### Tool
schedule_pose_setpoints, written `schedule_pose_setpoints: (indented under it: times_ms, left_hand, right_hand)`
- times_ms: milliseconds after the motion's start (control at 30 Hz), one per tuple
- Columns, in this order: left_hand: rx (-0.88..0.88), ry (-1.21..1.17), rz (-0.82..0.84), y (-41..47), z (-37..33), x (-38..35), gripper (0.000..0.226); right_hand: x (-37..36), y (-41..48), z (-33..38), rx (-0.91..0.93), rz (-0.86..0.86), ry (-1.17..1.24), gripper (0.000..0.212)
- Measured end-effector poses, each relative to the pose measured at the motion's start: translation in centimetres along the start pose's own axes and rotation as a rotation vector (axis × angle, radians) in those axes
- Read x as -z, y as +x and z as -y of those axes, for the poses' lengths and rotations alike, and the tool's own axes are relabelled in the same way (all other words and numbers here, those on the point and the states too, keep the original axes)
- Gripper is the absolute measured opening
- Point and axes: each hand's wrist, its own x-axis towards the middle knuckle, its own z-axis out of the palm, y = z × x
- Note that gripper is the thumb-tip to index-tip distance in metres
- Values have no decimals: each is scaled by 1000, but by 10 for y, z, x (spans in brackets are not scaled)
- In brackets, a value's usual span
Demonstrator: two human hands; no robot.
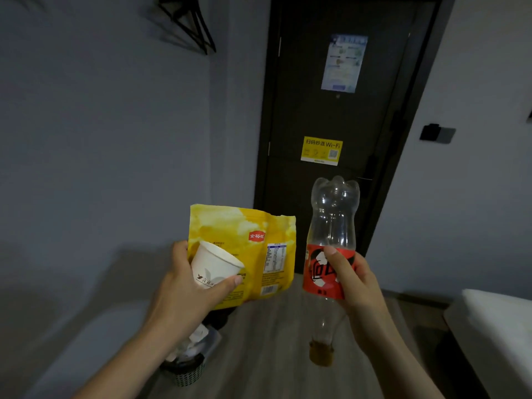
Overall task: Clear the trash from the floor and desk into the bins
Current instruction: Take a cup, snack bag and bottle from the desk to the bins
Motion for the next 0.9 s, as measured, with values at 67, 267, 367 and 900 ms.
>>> schedule_pose_setpoints:
  times_ms: [67,267,367,900]
  left_hand:
    - [26,3,5,32,15,0,72]
    - [101,71,-7,110,66,-4,71]
    - [157,115,-15,136,92,-10,71]
    - [453,229,-72,286,220,-107,73]
  right_hand:
    - [-20,28,-9,-11,8,-22,42]
    - [-74,99,-48,-88,59,-58,40]
    - [-93,128,-67,-140,101,-81,42]
    - [-138,362,-188,-367,310,-93,24]
